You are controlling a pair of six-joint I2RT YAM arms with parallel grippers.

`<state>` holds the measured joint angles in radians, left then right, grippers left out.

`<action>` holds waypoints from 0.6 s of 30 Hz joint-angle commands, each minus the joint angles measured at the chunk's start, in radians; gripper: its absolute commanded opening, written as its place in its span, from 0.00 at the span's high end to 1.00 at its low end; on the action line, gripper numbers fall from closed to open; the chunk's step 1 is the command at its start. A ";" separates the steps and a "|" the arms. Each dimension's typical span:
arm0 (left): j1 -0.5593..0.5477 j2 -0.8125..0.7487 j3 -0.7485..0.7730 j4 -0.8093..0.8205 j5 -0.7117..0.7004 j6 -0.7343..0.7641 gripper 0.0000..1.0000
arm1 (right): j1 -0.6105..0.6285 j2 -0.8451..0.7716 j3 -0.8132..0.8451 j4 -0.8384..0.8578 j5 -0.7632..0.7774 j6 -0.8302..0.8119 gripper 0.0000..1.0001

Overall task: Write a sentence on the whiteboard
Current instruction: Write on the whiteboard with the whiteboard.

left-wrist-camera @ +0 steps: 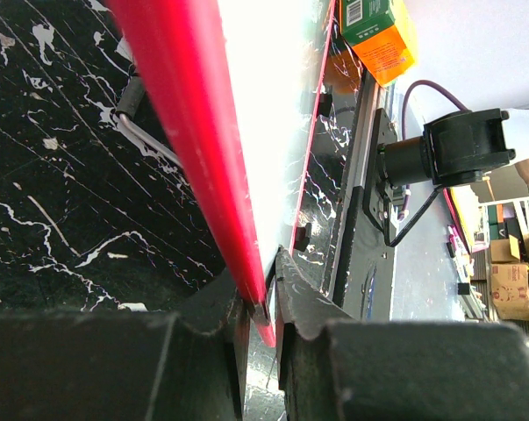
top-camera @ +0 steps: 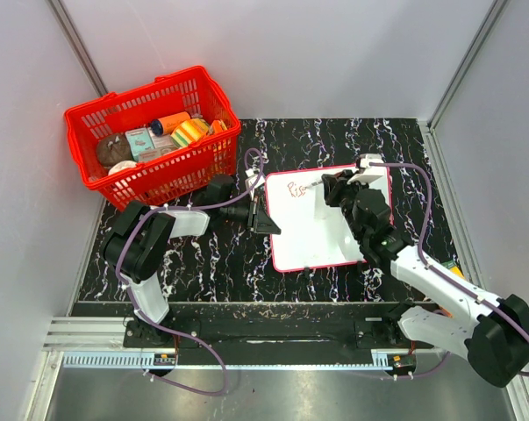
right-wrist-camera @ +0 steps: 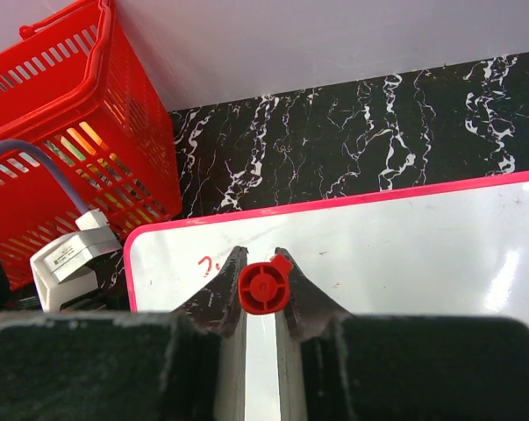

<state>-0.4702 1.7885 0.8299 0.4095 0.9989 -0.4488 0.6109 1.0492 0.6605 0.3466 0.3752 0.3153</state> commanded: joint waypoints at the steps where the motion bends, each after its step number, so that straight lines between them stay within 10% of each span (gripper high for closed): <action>1: -0.030 0.002 0.005 -0.029 -0.051 0.096 1.00 | -0.014 0.014 0.048 0.019 0.030 -0.013 1.00; 18: -0.030 0.003 0.006 -0.029 -0.049 0.094 1.00 | -0.013 0.015 0.028 -0.006 -0.045 0.010 1.00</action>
<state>-0.4702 1.7885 0.8299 0.4080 0.9985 -0.4488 0.6060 1.0645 0.6697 0.3538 0.3462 0.3191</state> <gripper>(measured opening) 0.165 0.183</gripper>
